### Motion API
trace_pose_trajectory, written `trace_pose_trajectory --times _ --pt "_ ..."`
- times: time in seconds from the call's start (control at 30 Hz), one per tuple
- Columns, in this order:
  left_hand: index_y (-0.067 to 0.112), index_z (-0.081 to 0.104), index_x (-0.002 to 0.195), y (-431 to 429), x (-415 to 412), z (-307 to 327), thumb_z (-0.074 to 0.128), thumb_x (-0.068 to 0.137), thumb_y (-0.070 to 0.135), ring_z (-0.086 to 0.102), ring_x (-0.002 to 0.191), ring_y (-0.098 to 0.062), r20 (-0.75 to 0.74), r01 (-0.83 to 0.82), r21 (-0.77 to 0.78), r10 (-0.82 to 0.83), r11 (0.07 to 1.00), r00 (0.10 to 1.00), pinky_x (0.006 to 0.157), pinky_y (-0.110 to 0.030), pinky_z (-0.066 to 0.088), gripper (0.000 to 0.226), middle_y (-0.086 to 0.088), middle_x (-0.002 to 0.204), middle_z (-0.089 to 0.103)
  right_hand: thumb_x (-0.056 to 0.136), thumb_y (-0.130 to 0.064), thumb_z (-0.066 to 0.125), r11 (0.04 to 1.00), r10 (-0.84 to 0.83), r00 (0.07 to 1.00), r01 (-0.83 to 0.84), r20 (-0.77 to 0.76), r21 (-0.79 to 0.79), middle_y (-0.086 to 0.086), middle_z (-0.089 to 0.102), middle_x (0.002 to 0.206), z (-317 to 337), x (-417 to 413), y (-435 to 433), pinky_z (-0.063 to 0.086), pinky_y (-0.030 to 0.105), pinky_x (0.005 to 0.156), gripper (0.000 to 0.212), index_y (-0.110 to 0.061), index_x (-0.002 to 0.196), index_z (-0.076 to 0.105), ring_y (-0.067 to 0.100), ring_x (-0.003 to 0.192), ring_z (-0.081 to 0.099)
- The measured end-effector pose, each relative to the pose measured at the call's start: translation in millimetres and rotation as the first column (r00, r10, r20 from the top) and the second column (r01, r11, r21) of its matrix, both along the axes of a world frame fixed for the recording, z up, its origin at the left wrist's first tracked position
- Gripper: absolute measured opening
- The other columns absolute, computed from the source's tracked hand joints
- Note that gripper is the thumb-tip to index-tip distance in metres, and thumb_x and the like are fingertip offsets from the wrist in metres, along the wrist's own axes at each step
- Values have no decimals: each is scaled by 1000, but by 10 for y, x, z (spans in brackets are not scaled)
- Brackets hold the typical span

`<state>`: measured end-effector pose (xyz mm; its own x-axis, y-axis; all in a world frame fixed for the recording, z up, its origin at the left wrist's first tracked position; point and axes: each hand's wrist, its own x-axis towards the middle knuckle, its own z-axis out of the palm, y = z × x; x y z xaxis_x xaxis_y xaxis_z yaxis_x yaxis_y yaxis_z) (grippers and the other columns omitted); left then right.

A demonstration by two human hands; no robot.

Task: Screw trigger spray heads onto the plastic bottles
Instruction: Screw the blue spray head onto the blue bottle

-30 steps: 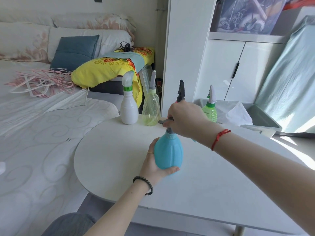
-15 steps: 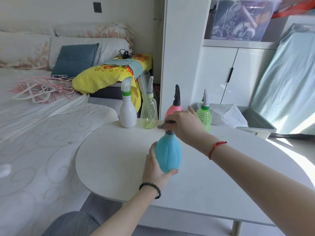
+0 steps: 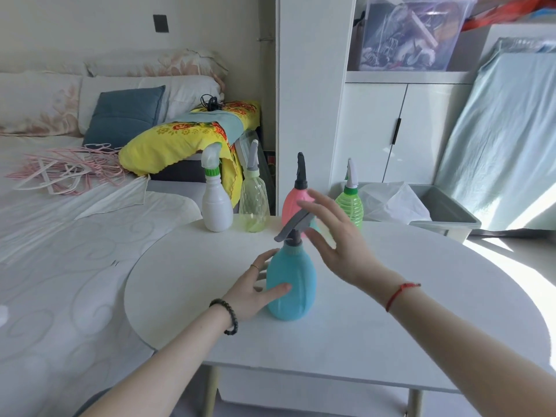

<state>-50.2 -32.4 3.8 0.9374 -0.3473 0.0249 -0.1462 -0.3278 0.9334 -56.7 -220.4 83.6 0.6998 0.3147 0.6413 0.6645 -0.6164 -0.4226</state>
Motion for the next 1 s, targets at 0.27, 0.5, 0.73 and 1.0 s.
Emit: trace_pose_trajectory --times 0.27,0.5,0.73,1.0 --pt "54 33 108 -331 -31 -99 65 66 52 47 116 -18 64 -76 -83 81 994 995 89 -36 51 53 -3 128 41 83 -14 60 936 1 884 163 -467 312 -17 45 129 -1018 -460 -173 40 21 100 57 -46 120 32 -3 113 47" --pt "34 27 137 -990 133 -100 45 89 39 41 128 -15 29 -49 -150 54 988 998 111 -41 32 52 3 141 38 71 -20 75 879 -138 852 341 -505 334 -2 37 136 -1085 -285 -465 39 42 106 86 -18 139 21 15 126 40" --pt "24 27 138 -1930 657 93 49 90 28 39 131 -17 21 26 -204 -22 979 1000 112 -40 31 53 3 143 36 62 -24 80 801 -308 844 479 -439 359 -2 39 124 -880 343 -1294 43 49 101 90 -20 135 28 21 122 43" --pt "19 30 133 -2598 1423 27 52 86 15 43 103 -9 -138 27 -208 -57 978 989 87 -21 31 52 4 123 44 66 -27 79 788 -276 794 509 -542 346 -15 44 110 -846 1152 -2059 50 32 81 82 -32 132 29 14 106 48"
